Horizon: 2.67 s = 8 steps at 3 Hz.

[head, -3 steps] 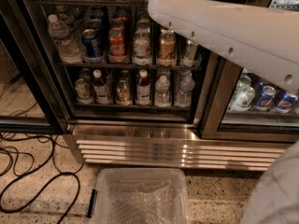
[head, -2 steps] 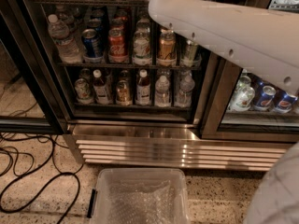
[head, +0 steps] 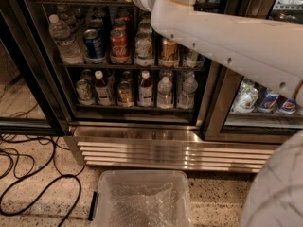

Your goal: Pick orange can from top shelf of fridge

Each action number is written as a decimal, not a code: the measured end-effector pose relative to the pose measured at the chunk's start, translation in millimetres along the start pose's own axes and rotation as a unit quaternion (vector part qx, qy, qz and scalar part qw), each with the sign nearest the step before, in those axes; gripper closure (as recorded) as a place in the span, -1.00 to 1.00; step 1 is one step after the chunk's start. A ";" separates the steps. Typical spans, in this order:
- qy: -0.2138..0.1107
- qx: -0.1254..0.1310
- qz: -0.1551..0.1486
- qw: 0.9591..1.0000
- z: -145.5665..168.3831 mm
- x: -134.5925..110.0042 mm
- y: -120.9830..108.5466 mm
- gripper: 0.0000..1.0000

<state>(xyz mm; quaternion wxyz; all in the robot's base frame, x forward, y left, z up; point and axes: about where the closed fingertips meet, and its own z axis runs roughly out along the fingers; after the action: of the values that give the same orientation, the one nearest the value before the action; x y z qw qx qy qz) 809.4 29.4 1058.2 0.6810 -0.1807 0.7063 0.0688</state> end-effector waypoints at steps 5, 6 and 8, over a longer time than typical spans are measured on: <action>0.017 0.020 -0.007 1.000 4.3 10.8 -15.1 -0.46; 0.017 0.020 -0.007 1.000 3.1 10.1 -14.1 -0.44; 0.010 0.045 -0.006 0.999 14.7 3.7 -36.2 -0.44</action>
Offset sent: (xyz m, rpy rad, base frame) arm 0.0409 -0.0296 -0.0514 -0.0382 0.0822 -0.0838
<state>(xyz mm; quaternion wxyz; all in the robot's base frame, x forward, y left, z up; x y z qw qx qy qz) 835.7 0.3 1059.0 0.6818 -0.1549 0.7143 0.0310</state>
